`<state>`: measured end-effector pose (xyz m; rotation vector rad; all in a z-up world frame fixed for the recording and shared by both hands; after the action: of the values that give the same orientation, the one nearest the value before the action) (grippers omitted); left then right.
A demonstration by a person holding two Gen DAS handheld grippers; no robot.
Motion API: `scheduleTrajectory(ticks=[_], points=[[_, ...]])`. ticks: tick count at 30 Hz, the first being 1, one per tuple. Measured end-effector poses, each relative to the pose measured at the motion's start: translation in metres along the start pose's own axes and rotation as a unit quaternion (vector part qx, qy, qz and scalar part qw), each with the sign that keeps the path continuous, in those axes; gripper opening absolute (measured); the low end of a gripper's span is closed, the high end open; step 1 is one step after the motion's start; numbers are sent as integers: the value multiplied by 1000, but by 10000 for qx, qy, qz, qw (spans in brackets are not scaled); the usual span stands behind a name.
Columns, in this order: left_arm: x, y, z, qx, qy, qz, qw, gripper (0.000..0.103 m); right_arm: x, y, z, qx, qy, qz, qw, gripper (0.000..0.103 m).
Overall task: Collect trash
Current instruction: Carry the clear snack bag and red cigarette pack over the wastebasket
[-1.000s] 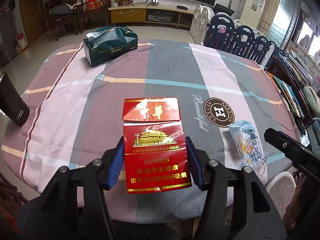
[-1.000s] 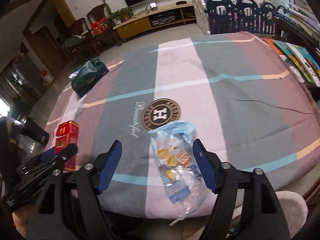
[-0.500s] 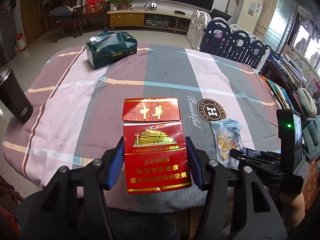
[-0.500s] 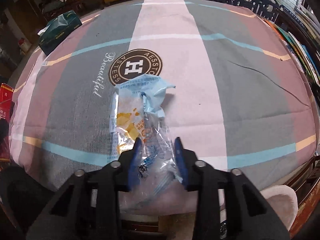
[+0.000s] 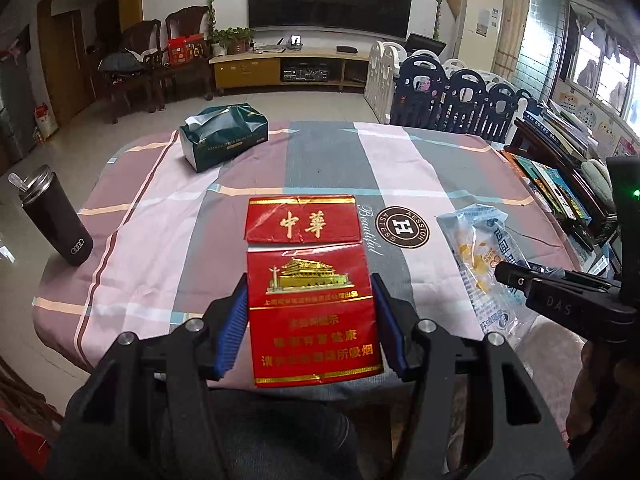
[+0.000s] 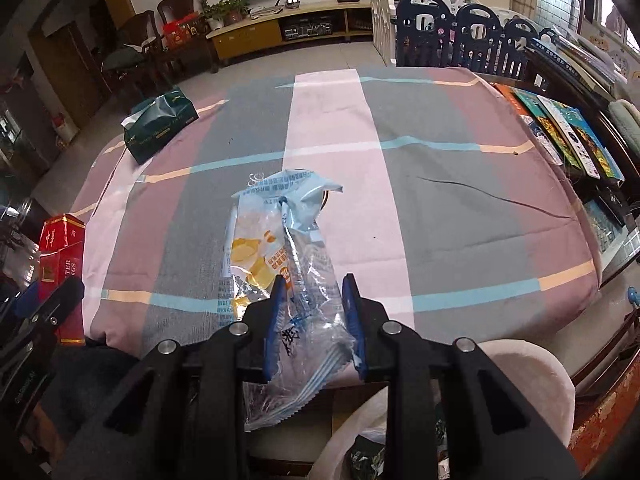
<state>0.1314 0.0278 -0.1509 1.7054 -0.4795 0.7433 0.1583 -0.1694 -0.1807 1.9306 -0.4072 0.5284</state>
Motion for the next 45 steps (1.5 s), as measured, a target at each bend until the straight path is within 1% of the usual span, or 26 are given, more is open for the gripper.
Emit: scheduleTrajectory(ticks=[4, 7, 12, 17, 21, 26, 29, 33, 37, 41, 43, 45], points=[[0, 12, 1, -69, 15, 94, 9999, 58, -4, 5, 3, -87, -120, 29, 9999, 29], [0, 19, -2, -54, 25, 162, 9999, 58, -4, 8, 2, 7, -289, 83, 9995, 29], [-3, 21, -4, -49, 60, 127, 9999, 58, -1, 22, -5, 10, -232, 233, 9995, 29], [-5, 25, 3, -108, -43, 161, 9998, 58, -3, 42, 0, 22, -267, 357, 9990, 29], [-6, 28, 10, -158, -120, 185, 9996, 58, -10, 64, 11, -82, -233, 413, 9988, 29], [-7, 39, 20, -247, -222, 246, 9991, 58, -26, 97, 39, -342, -355, 482, 9976, 29], [-6, 50, 29, -369, -295, 299, 9984, 58, -38, 114, 57, -518, -450, 496, 9964, 29], [-2, 74, 46, -505, -470, 526, 9962, 58, -53, 129, 75, -636, -622, 497, 9948, 29], [-3, 96, 65, -697, -651, 674, 9932, 58, -65, 142, 87, -626, -780, 549, 9935, 29], [-8, 120, 84, -849, -903, 852, 9886, 58, -74, 156, 92, -637, -773, 611, 9931, 29], [-9, 129, 91, -888, -985, 932, 9868, 58, -82, 158, 95, -607, -816, 580, 9931, 29], [-9, 137, 96, -934, -1021, 992, 9854, 58, -94, 153, 97, -475, -938, 449, 9934, 29]])
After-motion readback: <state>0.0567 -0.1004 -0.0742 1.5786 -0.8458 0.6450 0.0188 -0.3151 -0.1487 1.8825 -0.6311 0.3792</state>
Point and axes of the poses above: each gripper's, at about its wrist camera, not at the fingertips, and y roughly against the way its jaws point, z to its right, x to its top, the point moved 5 cm from there along -y, roughly the way its jaws point, and after that the axes turned 15 degrees about x, right-handed, at the moved point
